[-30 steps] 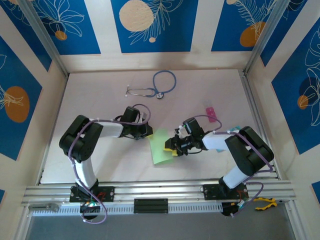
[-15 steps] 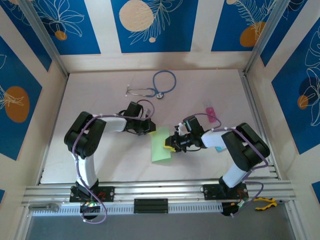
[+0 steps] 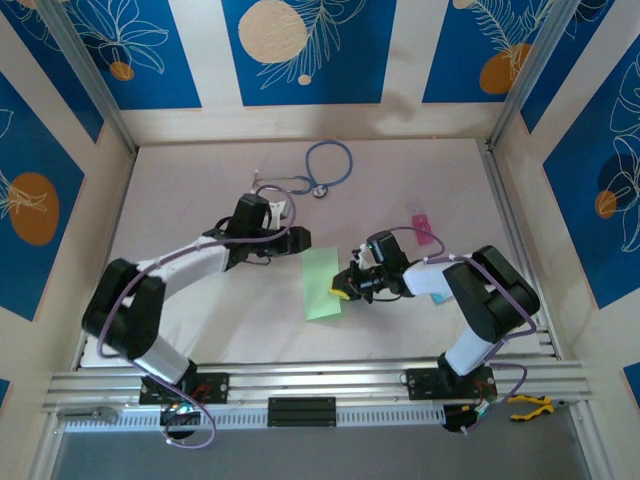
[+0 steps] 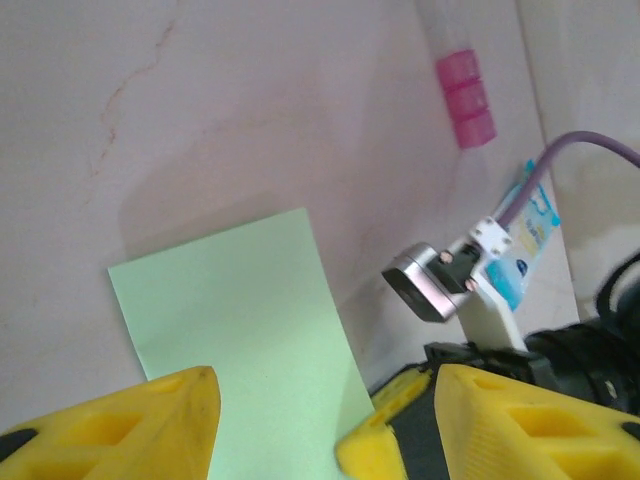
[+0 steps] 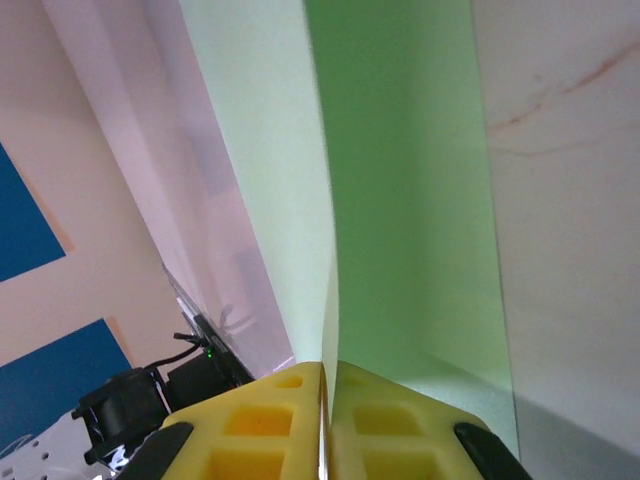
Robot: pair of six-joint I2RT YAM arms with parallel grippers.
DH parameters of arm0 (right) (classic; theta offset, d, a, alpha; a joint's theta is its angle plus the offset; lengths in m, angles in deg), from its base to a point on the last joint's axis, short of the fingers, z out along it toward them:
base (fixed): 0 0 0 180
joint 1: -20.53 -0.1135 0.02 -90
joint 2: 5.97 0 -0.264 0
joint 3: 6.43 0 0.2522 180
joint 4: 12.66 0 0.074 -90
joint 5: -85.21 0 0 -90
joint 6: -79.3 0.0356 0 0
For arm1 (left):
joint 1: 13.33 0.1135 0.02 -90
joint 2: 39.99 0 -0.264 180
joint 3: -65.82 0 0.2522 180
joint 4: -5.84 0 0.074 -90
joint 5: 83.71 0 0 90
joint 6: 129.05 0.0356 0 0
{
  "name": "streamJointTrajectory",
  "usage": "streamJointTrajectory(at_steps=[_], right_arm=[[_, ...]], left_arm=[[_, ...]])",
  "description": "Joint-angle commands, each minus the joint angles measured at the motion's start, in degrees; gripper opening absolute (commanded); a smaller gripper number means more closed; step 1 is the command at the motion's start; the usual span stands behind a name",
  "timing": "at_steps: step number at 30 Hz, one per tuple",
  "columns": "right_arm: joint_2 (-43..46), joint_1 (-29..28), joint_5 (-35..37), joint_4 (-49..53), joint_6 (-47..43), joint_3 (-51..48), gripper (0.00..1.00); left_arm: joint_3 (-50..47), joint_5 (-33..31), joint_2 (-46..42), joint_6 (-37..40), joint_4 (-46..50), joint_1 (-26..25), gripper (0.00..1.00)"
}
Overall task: Fold a paper plane with a square sheet of paper (pick it up from the middle)
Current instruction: Fold the triangle a second time at the center of the table.
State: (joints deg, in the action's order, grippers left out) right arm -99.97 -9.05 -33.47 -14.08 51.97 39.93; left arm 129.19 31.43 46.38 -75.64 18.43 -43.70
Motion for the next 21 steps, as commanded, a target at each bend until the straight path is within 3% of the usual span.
streamJointTrajectory(at_steps=[1, 6, 13, 21], right_arm=[[-0.19, 0.15, 1.23, -0.51, 1.95, -1.17, 0.09], [1.07, 0.27, 0.66, 0.94, 0.7, -1.07, 0.16], [1.19, 0.58, -0.06, 3.78, -2.08, 0.21, 0.17], [1.88, 1.02, -1.02, 4.01, -2.13, 0.42, 0.12]], left_arm=[[-5.9, -4.76, -4.33, 2.48, -4.19, -2.0, 0.59], [-14.48, -9.66, -10.81, 7.55, -13.39, -8.0, 0.58], [-17.95, -14.89, -13.05, 18.83, -14.8, -18.24, 0.58], [-17.66, -32.22, -10.78, 32.16, -12.23, -32.39, 0.61]])
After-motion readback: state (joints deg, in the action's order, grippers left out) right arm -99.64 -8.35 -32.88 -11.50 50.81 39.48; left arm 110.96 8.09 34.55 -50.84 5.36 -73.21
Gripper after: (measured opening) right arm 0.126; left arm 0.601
